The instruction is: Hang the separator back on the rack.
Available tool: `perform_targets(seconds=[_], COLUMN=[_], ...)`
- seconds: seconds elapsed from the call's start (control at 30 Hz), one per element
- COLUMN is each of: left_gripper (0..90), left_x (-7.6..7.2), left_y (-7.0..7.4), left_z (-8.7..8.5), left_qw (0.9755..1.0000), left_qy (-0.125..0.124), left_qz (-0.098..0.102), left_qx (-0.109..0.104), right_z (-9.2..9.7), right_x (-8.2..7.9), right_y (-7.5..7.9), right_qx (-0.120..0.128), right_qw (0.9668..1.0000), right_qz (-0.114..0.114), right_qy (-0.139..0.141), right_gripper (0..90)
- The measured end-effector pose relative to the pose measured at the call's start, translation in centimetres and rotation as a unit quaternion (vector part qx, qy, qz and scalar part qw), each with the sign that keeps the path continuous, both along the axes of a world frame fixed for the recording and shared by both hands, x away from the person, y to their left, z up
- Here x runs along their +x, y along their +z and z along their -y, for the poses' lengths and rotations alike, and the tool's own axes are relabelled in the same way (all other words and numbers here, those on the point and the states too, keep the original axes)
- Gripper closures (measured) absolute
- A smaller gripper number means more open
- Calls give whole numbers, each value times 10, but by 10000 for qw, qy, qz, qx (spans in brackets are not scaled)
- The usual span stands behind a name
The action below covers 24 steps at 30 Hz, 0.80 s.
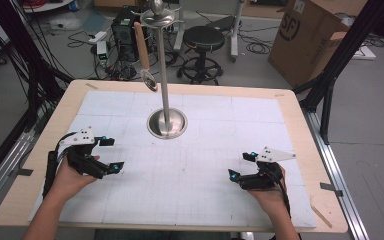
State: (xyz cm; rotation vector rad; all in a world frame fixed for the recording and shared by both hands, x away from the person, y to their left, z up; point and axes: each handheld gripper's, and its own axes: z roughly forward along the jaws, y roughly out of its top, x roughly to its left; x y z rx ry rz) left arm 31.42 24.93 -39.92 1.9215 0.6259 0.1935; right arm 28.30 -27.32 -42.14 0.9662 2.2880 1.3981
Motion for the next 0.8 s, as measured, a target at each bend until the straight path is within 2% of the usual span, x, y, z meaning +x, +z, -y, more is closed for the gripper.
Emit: perform_targets(seconds=[0.07,0.2,0.33,0.8], left_gripper=[16,16,16,16], left_x=[1,1,2,3], left_y=[-1,-4,-6,-7], left_z=[0,-3,-7,-6], left_qw=[10000,9999,9998,9999], left_qy=[6,64,155,142], left_qz=[1,-39,-75,-89], left_qx=[32,-68,-67,3], right_z=[0,1,1,-2], right_x=[0,0,0,1], right_y=[0,0,0,-2], right_qx=[4,19,21,-43], right_qw=[10000,10000,10000,10000], right_qz=[-3,-13,-27,-33], right_qy=[6,-4,-6,8], right_gripper=[145,145,145,144])
